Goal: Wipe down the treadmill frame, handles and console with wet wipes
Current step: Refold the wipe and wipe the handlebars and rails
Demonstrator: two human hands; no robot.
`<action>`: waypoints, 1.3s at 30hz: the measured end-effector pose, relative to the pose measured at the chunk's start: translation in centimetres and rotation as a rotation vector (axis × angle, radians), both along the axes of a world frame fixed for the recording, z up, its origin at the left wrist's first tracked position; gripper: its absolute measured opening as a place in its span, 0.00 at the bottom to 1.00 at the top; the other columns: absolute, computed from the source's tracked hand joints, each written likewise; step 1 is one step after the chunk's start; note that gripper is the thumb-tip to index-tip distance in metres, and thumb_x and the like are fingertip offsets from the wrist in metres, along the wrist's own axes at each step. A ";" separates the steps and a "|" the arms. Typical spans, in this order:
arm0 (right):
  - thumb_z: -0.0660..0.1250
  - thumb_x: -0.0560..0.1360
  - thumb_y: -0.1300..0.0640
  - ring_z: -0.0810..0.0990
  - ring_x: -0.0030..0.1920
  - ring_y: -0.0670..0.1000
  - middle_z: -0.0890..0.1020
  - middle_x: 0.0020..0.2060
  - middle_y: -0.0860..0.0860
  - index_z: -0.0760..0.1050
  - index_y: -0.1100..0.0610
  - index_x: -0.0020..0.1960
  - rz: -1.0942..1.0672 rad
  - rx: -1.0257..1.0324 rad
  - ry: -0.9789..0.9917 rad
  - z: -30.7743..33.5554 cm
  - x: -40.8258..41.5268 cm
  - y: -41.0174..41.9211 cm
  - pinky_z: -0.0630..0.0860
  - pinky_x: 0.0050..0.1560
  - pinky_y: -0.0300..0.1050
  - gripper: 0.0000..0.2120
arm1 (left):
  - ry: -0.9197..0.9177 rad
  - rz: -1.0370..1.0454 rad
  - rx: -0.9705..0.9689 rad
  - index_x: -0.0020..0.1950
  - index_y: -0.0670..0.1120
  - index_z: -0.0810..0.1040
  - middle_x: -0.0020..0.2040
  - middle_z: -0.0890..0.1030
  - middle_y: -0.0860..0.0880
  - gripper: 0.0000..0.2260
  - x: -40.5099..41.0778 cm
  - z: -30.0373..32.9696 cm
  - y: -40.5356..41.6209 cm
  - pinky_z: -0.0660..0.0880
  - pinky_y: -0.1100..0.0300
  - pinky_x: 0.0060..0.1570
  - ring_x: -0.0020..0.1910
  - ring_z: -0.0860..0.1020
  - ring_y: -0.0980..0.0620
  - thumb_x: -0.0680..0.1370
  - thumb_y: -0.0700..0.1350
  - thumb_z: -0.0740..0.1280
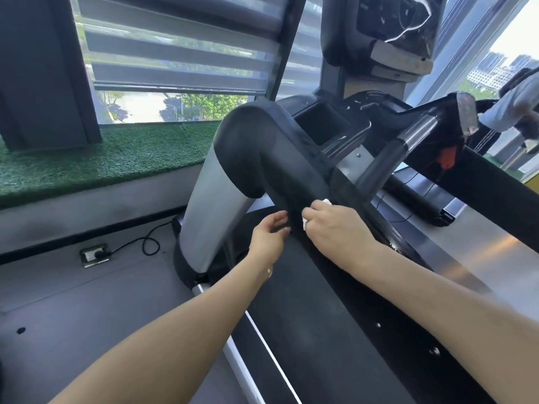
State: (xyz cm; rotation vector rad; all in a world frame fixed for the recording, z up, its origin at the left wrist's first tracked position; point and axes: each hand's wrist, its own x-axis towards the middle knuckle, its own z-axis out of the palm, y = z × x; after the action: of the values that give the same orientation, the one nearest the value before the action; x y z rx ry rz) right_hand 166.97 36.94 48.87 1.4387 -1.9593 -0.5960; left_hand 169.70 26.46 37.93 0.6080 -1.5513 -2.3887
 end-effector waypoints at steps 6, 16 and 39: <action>0.60 0.63 0.67 0.74 0.27 0.50 0.72 0.23 0.47 0.74 0.53 0.21 -0.083 0.069 0.060 0.4 -1.1 -1.6 0.54 0.28 0.38 0.15 | 0.002 -0.023 0.015 0.62 0.48 0.75 0.58 0.80 0.52 0.15 0.2 0.0 -0.3 0.74 0.58 0.61 0.56 0.78 0.55 0.78 0.35 0.64; 0.82 0.42 0.61 0.75 0.25 0.47 0.71 0.20 0.45 0.72 0.54 0.17 -0.194 0.177 -0.152 -0.4 -5.2 -9.9 0.59 0.21 0.33 0.18 | -0.069 -0.022 0.006 0.55 0.53 0.76 0.54 0.80 0.56 0.13 -0.8 -1.6 -2.9 0.74 0.57 0.59 0.57 0.78 0.55 0.79 0.35 0.63; 0.55 0.79 0.65 0.66 0.62 0.49 0.74 0.46 0.47 0.74 0.59 0.57 -0.307 0.436 -0.359 -1.3 5.7 5.7 0.66 0.44 0.41 0.12 | -0.114 0.040 0.122 0.64 0.48 0.76 0.59 0.79 0.52 0.17 6.3 -0.8 8.0 0.73 0.61 0.52 0.58 0.77 0.53 0.77 0.35 0.63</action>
State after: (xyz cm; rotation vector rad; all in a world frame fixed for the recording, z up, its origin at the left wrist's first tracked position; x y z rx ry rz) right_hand 172.67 42.67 47.59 1.5954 -2.4711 -1.0107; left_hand 176.01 34.42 37.13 0.8062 -1.4291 -2.4714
